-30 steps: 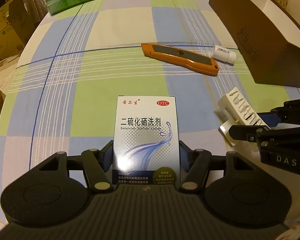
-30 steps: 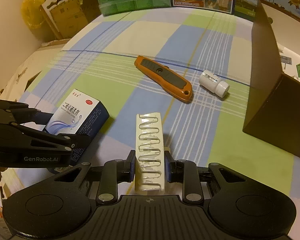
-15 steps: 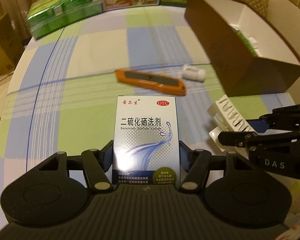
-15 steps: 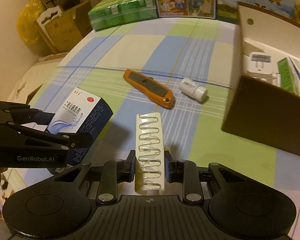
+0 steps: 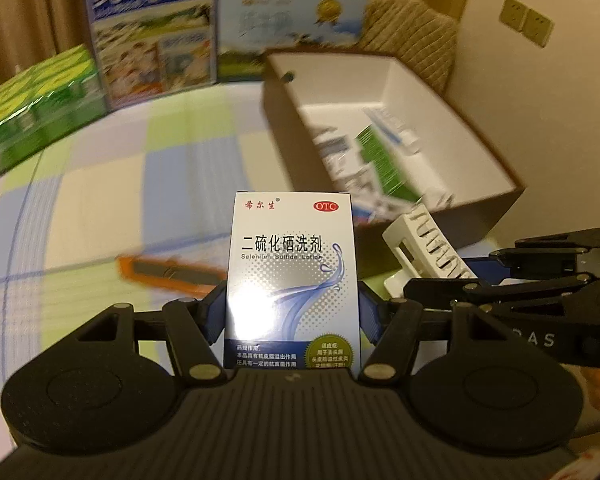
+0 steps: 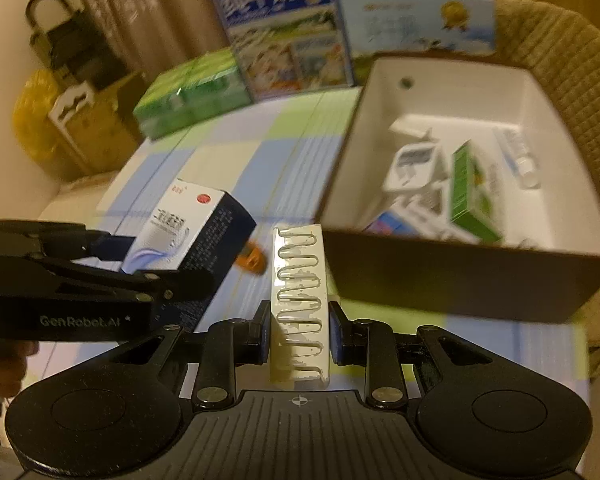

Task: Organize rigid objects
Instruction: 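Carry the medicine box and toothpick case into the brown box with both grippers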

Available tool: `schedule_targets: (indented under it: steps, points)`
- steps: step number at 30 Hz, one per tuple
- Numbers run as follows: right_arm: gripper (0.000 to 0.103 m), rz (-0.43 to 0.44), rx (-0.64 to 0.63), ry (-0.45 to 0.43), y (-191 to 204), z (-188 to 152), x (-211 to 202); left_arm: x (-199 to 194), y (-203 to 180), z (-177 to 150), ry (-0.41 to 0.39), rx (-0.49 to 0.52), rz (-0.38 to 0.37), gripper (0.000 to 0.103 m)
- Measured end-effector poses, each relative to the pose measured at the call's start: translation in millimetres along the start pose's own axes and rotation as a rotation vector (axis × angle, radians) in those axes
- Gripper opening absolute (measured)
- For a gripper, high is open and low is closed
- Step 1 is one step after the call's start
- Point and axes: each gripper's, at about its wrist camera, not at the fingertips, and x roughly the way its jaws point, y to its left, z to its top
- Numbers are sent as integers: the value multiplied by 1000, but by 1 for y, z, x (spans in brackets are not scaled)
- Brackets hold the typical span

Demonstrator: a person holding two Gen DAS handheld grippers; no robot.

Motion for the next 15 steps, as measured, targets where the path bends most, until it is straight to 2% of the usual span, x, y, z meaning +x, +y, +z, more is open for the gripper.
schedule_targets:
  steps: [8, 15]
  points:
    - [25, -38, 51, -93, -59, 39, -34, 20, -43, 53, -53, 33, -36, 61]
    - [25, -89, 67, -146, -108, 76, -39, 44, -73, 95, -78, 58, -38, 61]
